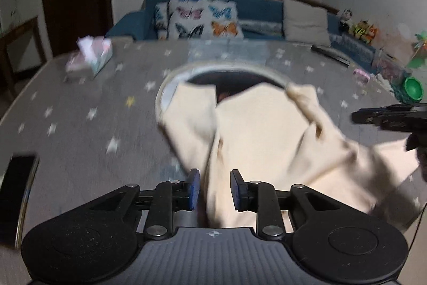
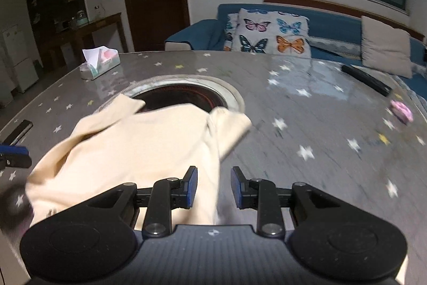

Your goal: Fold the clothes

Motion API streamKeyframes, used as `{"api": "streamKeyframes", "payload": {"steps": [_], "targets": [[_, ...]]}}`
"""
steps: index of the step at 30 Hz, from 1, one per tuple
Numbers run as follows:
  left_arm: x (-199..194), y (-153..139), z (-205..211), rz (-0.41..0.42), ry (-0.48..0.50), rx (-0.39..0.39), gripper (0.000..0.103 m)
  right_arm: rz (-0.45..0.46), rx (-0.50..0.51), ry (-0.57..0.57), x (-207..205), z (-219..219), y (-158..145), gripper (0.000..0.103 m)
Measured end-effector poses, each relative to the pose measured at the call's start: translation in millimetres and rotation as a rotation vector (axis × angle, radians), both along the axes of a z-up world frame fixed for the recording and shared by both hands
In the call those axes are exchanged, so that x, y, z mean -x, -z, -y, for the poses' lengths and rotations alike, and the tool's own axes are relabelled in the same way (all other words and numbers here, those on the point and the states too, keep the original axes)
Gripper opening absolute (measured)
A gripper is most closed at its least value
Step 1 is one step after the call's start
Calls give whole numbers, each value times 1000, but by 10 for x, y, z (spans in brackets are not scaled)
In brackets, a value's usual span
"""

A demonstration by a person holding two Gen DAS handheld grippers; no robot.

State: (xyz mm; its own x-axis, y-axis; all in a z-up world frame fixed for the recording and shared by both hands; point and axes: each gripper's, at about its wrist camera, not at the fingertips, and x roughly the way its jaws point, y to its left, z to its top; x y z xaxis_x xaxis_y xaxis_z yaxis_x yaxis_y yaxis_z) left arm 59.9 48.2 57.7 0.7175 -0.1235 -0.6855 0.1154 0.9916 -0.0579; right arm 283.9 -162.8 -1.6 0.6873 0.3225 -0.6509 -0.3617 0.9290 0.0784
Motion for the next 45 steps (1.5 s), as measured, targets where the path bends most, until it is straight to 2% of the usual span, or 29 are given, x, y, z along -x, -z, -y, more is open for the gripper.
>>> {"api": "streamKeyframes", "payload": {"steps": [5, 9, 15, 16, 18, 22, 27, 29, 30, 31, 32, 33, 34, 37, 40, 45], "targets": [[-502, -2, 211, 5, 83, 0, 31, -8, 18, -11, -438, -201, 91, 27], [-968, 123, 396, -28, 119, -4, 34, -28, 30, -18, -727, -338, 211, 27], [-1460, 329, 528, -25, 134, -24, 47, -57, 65, -38, -1004, -501, 399, 25], [-1524, 361, 543, -23, 130, -30, 49, -58, 73, -34, -1022, -524, 432, 25], [-1654, 426, 540, -38, 134, -26, 49, -52, 86, -33, -1019, -521, 451, 9], [-1809, 541, 544, -57, 138, -41, 49, -16, 65, 17, -923, -352, 367, 7], [-1852, 609, 551, -47, 157, -53, 49, -22, 13, 185, -686, 125, 263, 7], [-1871, 621, 556, -50, 170, -49, 47, -45, 9, 228, -627, 269, 278, 12], [-1880, 625, 559, -52, 177, -46, 38, -50, 14, 245, -600, 322, 290, 12], [-1887, 628, 564, -55, 186, -39, 24, -46, 32, 254, -580, 343, 293, 14], [-1895, 632, 568, -58, 194, -32, 18, -41, 50, 264, -561, 364, 295, 16], [-1885, 624, 576, -52, 199, -27, 7, -34, 59, 269, -546, 375, 290, 16], [-1837, 595, 587, -36, 207, -25, 4, -28, 60, 269, -535, 378, 277, 16], [-1664, 492, 629, 18, 242, -17, 2, -7, 55, 264, -504, 372, 229, 23], [-1383, 388, 746, 61, 334, -7, 2, 18, 50, 238, -517, 304, 168, 24], [-998, 465, 1009, 56, 517, -8, 2, 14, 12, 146, -576, 100, 128, 25]]}}
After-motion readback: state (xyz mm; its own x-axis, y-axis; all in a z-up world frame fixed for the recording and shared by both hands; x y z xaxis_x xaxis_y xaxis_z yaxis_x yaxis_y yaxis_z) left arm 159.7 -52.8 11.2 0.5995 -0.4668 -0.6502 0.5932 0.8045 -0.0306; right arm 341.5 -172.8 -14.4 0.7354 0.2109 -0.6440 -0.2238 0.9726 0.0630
